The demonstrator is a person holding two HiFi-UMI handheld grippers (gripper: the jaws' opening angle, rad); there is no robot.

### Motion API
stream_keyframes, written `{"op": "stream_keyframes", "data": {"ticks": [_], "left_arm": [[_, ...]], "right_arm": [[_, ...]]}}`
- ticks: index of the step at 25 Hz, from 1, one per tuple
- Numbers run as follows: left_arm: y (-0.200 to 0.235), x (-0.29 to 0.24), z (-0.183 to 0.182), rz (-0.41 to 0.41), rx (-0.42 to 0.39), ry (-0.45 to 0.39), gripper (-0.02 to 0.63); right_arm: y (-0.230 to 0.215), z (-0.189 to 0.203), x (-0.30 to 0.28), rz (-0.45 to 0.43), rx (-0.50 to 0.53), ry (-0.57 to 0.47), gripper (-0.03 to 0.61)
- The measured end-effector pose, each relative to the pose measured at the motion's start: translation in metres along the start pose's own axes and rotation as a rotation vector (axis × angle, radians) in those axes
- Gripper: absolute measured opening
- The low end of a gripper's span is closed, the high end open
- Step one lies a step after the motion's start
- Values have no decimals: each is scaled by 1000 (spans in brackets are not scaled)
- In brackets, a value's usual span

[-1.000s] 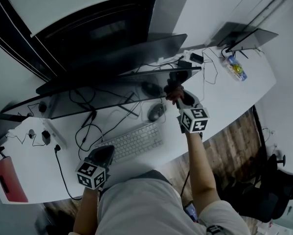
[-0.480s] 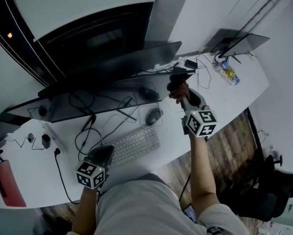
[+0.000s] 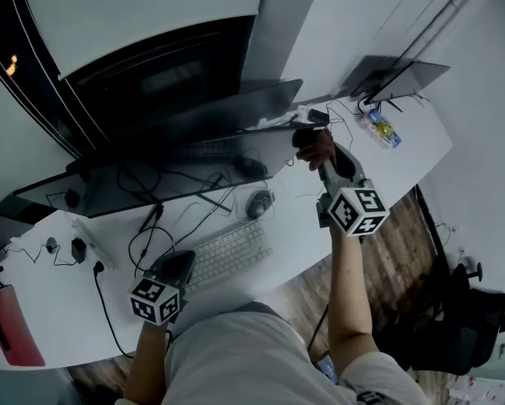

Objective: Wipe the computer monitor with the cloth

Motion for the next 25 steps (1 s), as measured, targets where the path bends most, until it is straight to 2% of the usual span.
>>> {"op": "stream_keyframes", "data": {"ticks": [9, 25], "left_arm": [[2, 7, -8, 19, -3, -29, 9], [10, 12, -20, 28, -4, -61, 9]], "right_arm": [[2, -42, 13, 25, -4, -87, 95], [3, -103, 26, 50, 66, -197, 95]]}}
Point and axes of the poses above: the fingertips, and each gripper's own axes: x backward along the fingers, y to its left, z out of its underside, the point moved 4 cm from there along x, backward along the fingers, and after that the axes turned 2 degrees about x, right-handed, at the moved point
